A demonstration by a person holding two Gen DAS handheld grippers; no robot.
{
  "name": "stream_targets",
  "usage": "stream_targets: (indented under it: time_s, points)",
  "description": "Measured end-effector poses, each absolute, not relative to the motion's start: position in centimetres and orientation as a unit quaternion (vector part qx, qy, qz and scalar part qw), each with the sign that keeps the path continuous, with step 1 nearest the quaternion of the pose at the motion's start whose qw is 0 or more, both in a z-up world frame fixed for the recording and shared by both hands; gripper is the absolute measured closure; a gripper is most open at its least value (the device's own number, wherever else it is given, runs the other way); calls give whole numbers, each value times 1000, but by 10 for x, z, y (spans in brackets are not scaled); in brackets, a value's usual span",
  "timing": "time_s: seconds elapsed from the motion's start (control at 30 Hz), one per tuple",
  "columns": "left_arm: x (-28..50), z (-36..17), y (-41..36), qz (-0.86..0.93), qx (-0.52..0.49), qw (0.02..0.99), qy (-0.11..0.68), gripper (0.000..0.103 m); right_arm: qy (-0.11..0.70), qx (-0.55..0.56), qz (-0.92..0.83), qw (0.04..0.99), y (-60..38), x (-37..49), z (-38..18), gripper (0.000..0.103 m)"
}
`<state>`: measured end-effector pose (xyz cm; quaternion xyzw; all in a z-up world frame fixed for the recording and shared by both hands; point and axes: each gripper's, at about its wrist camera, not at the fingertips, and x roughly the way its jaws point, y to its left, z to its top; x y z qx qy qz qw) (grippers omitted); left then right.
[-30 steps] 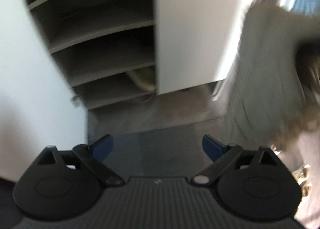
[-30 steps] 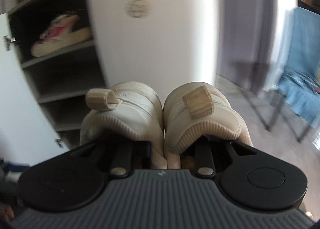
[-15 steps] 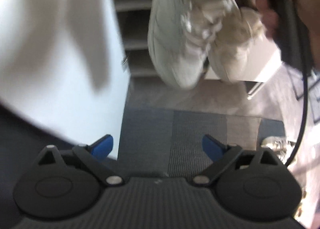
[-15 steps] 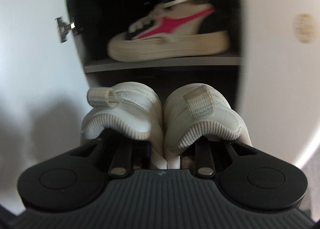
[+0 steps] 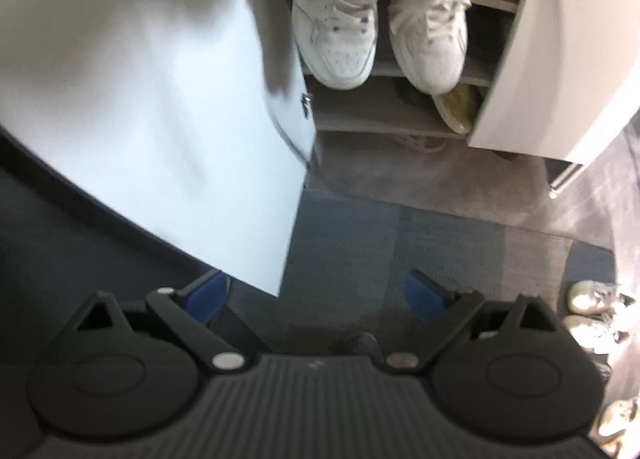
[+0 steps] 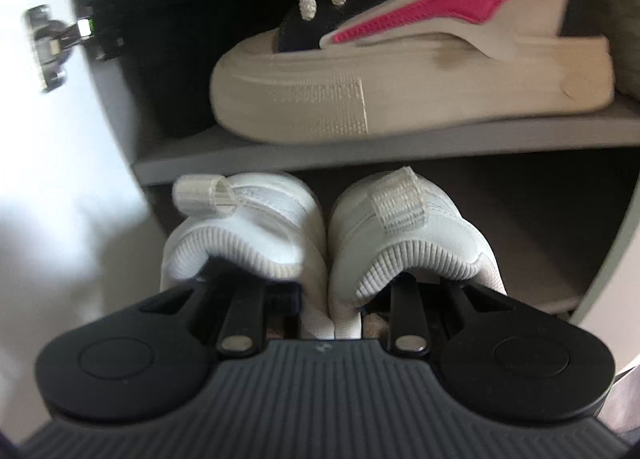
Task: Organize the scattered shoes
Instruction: 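Carry the sneakers with the right gripper into the shoe cabinet shelf, then push the sneakers onto the shelf below the pink sneaker, open right gripper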
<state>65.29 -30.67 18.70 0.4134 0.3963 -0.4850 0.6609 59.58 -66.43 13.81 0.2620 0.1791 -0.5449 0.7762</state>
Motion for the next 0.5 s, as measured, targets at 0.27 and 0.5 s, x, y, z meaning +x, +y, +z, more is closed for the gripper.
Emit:
stream_targets:
  time_s: [0.27,0.5]
  points:
    - [652,140,-293,-467,498,616,393,6,184,244,-564,767,-689,618,132,72]
    - [646,132,-335,-458,491,639,376,6,188,204,-570,774,-694,634,124,71]
